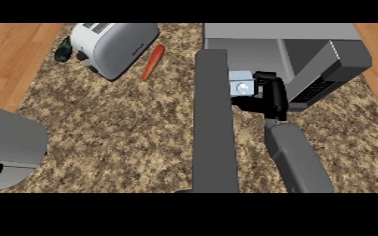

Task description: Pick up the milk, place it into the microwave and close the microwave

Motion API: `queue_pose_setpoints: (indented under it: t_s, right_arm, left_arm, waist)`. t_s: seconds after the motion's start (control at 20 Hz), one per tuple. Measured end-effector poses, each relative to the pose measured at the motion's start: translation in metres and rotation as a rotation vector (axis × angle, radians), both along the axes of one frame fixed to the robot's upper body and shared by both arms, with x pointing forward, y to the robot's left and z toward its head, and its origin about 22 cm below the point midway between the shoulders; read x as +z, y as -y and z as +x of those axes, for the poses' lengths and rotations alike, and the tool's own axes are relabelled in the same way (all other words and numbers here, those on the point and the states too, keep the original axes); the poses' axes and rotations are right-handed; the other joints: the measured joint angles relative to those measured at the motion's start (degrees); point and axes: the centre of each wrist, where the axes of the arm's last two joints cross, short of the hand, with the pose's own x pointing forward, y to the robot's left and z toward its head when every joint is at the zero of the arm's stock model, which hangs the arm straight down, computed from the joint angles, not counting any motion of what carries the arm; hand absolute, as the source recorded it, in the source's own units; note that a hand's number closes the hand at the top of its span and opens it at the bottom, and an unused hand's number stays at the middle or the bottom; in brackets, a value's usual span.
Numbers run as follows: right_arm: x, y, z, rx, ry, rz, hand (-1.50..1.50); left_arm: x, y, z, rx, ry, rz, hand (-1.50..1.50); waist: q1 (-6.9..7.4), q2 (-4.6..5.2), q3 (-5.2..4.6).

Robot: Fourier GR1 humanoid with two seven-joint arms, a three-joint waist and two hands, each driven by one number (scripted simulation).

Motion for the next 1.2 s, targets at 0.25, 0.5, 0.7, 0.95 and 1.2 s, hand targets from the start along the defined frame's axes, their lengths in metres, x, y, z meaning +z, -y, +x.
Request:
queue_pose_setpoints:
  t_s: [0.25,0.5,0.7,0.95,1.2]
  right_arm:
    - [-0.014,0.009,0.022,-0.007,0.015,-0.007,1.50]
    - [-0.014,0.009,0.038,-0.024,0.071,-0.064,1.50]
    - [-0.009,0.008,0.048,-0.049,0.113,-0.119,1.50]
    - [0.002,0.004,0.059,-0.096,0.150,-0.227,1.50]
    - [0.011,-0.002,0.067,-0.141,0.177,-0.428,1.50]
  left_arm:
    - [-0.002,-0.002,0.005,-0.003,0.001,0.003,-1.50]
    - [-0.005,-0.002,0.013,-0.014,-0.006,-0.001,-1.50]
    - [-0.006,-0.009,0.014,-0.021,0.001,-0.002,-1.50]
    - [-0.008,-0.014,0.021,-0.028,0.006,-0.003,-1.50]
    - [-0.012,-0.014,0.025,-0.042,0.003,-0.010,-1.50]
  waist:
    - [0.71,0.24,-0.07]
    - [1.27,0.48,-0.10]
    - [1.88,0.69,-0.10]
    - [2.51,1.00,-0.11]
    - [3.28,1.33,-0.13]
